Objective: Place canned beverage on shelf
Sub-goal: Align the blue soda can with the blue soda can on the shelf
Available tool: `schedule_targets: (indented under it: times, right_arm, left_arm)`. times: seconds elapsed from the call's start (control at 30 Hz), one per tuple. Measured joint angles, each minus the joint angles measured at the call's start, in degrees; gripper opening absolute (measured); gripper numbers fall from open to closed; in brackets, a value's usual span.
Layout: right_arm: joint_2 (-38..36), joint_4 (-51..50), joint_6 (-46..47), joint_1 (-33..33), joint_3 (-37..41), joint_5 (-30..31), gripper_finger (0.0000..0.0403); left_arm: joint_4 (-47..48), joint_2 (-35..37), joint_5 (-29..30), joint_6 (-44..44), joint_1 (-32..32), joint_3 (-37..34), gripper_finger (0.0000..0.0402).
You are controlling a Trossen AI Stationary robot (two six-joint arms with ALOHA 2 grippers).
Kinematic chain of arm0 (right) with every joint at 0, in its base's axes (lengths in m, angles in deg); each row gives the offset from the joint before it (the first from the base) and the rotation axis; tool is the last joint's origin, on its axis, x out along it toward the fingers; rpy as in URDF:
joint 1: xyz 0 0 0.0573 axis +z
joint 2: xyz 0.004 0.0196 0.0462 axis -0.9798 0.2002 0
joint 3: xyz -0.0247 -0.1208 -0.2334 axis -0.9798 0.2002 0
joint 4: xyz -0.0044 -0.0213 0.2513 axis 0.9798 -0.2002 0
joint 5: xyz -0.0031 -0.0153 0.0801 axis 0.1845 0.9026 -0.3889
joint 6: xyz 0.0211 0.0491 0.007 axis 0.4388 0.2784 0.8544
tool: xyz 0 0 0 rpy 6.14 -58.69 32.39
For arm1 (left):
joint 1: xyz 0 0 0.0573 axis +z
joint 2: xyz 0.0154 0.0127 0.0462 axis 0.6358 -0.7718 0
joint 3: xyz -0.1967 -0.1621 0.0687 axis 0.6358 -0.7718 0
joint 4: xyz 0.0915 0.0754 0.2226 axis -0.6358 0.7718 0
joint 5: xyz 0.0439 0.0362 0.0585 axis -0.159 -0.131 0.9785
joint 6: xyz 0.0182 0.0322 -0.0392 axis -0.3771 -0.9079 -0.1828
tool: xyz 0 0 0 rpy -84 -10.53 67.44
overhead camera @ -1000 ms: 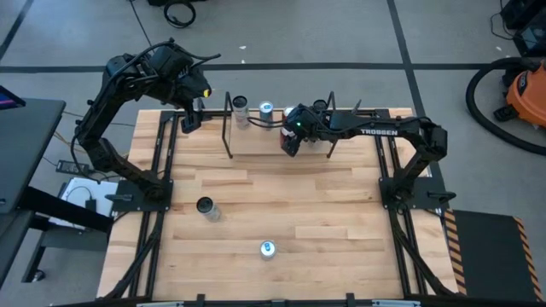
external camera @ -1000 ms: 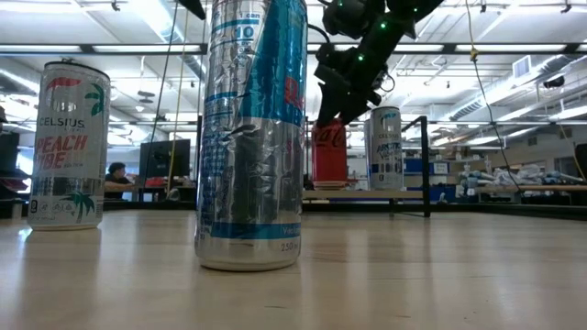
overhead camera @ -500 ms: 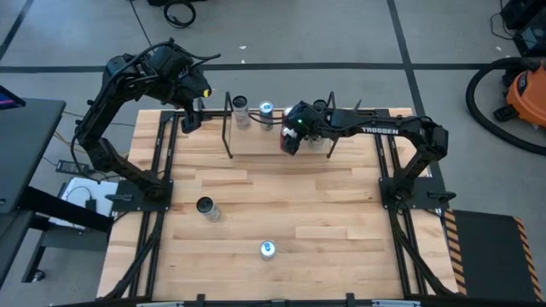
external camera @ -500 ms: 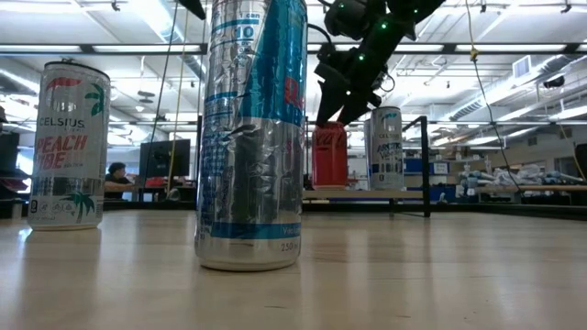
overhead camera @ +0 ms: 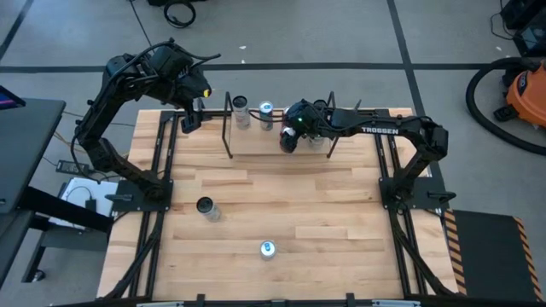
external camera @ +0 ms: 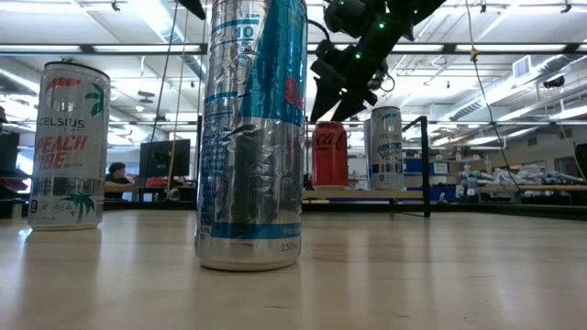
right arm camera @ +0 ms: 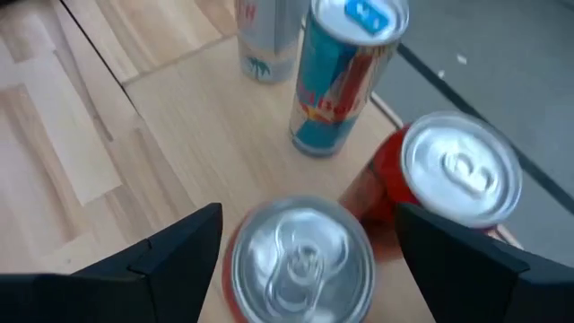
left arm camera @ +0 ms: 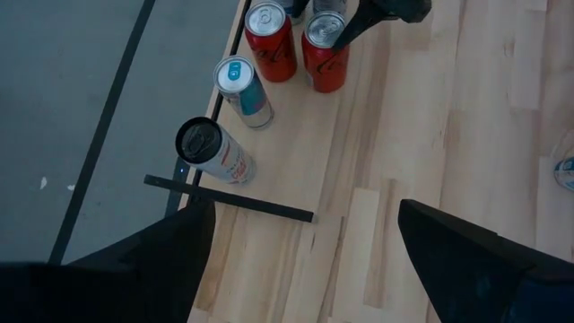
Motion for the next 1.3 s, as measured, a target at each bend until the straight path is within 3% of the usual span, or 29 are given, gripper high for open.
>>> schedule_targets:
  times: [0.37,0.67,0.93,1.3]
  right_arm:
    - [-1.89,7.17,-3.04,0.60,0.00,-1.05,0.0339]
    - [-6.29,8.31,-1.65,3.83,0.00,-10.04,0.0339]
    - [-6.33,10.87,-2.35,10.52,0.00,-21.44,0.0339]
    - [-6.12,16.40,-4.00,17.35,0.00,-26.17,0.0339]
  left_arm:
    - [-0.24,0.00,-0.02,0.34,-0.01,0.00,0.0354]
    - [0.13,0.00,-0.24,3.02,-0.17,-0.02,0.0354]
    - [0.22,0.00,-1.19,3.64,-0.17,-0.02,0.0354]
    - [0.24,0.00,-1.33,7.07,-0.17,-0.02,0.0354]
